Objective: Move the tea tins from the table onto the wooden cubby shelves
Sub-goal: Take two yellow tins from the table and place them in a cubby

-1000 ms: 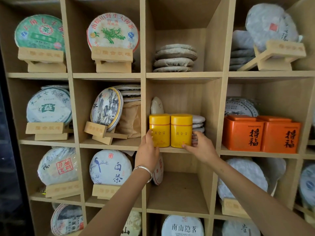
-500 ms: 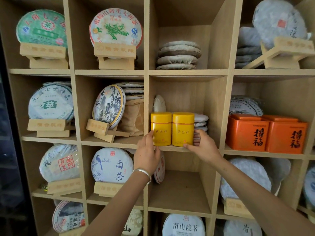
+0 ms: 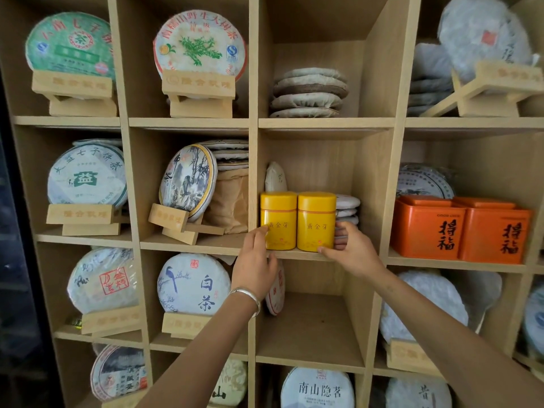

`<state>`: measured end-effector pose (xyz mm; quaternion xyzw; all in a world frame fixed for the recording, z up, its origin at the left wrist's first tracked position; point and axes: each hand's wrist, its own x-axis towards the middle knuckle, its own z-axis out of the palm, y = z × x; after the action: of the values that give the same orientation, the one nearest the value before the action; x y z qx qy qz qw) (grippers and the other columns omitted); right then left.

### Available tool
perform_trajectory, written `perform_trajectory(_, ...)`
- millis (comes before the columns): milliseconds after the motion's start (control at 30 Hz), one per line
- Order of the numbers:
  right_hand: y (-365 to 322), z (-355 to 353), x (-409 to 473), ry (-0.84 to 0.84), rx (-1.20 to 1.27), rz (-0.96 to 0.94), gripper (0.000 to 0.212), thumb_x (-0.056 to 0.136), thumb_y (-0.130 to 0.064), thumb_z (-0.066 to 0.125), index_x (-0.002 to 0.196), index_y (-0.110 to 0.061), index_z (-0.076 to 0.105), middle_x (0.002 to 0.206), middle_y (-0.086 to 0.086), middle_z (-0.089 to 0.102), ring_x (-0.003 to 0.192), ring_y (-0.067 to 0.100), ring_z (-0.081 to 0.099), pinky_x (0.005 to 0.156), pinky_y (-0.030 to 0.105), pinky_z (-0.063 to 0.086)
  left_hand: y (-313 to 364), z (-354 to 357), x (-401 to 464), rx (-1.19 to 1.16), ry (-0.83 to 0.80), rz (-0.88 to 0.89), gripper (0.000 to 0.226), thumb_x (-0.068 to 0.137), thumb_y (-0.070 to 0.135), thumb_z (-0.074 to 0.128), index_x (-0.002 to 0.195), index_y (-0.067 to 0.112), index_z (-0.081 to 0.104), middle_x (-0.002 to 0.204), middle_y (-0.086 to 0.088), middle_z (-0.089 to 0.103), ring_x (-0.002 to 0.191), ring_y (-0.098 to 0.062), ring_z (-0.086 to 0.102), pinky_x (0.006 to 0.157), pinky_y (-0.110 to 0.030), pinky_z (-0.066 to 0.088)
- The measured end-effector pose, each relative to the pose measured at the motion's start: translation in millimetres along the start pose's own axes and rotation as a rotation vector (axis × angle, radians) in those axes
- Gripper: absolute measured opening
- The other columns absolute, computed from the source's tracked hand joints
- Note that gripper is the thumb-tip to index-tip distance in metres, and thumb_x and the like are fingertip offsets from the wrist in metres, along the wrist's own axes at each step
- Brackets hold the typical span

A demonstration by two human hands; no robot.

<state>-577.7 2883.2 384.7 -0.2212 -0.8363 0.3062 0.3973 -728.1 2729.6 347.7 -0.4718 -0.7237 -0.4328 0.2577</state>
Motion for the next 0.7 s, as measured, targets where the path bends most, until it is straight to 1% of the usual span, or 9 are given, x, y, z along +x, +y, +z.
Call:
perform_trajectory(100,1.1,-1.2,1.2,-0.012,0.009,0.006,0.067,0.075,-0.021,0.081,0.130,-0.012,0.046,0.116,0.003,0.062,0.095,0.014,0.062,0.081,0.023,0.050,-1.2,0.4,-2.2,0.014,-0.019,-0.036,0.054,0.086,0.011,0.057,0.138,0.015,0.042,0.136,-0.008,0.036,0.089,-0.022,0.061,0.072,-0.028,0.052)
perform_trajectory(133,0.9,-1.5,1.6,-0.017,0.011,0.007,0.067,0.075,-0.021,0.081,0.130,-0.012,0.046,0.117,0.003,0.061,0.096,0.014,0.061,0.081,0.023,0.050,-1.5,0.5,-2.7,0.014,-0.023,-0.041,0.055,0.086,0.011,0.056,0.139,0.015,0.041,0.134,-0.008,0.036,0.087,-0.022,0.060,0.071,-0.028,0.052)
perform_trajectory(400,0.2,-0.5,1.4,-0.018,0.002,0.002,0.067,0.076,-0.021,0.081,0.132,-0.012,0.044,0.121,0.005,0.061,0.098,0.014,0.061,0.084,0.026,0.051,-2.0,1.9,-4.9,0.002,-0.034,-0.015,0.059,0.087,0.011,0.054,0.143,0.016,0.034,0.129,-0.005,0.041,0.102,-0.020,0.055,0.081,-0.021,0.045)
perform_trajectory(533,-0.4,-0.2,0.4,-0.016,-0.001,-0.001,0.068,0.076,-0.021,0.080,0.132,-0.012,0.044,0.121,0.005,0.061,0.099,0.014,0.061,0.086,0.028,0.051,-0.4,1.7,-5.4,0.020,-0.040,-0.021,0.060,0.087,0.012,0.053,0.144,0.016,0.032,0.131,-0.004,0.039,0.104,-0.018,0.054,0.080,-0.015,0.040)
perform_trajectory(633,-2.0,0.9,-0.6,-0.012,0.005,-0.002,0.067,0.076,-0.020,0.080,0.132,-0.013,0.044,0.118,0.002,0.060,0.099,0.013,0.060,0.084,0.025,0.050,0.3,0.8,-4.6,0.023,-0.048,-0.026,0.061,0.087,0.011,0.054,0.143,0.016,0.033,0.131,-0.005,0.040,0.105,-0.018,0.054,0.079,-0.015,0.039)
perform_trajectory(700,-2.9,2.1,-0.7,-0.016,0.008,0.000,0.064,0.077,-0.018,0.079,0.130,-0.012,0.044,0.114,-0.002,0.058,0.096,0.012,0.059,0.079,0.020,0.048,0.8,-0.6,-3.5,0.020,-0.055,-0.035,0.060,0.086,0.012,0.054,0.142,0.017,0.034,0.130,-0.005,0.041,0.103,-0.019,0.054,0.077,-0.016,0.041)
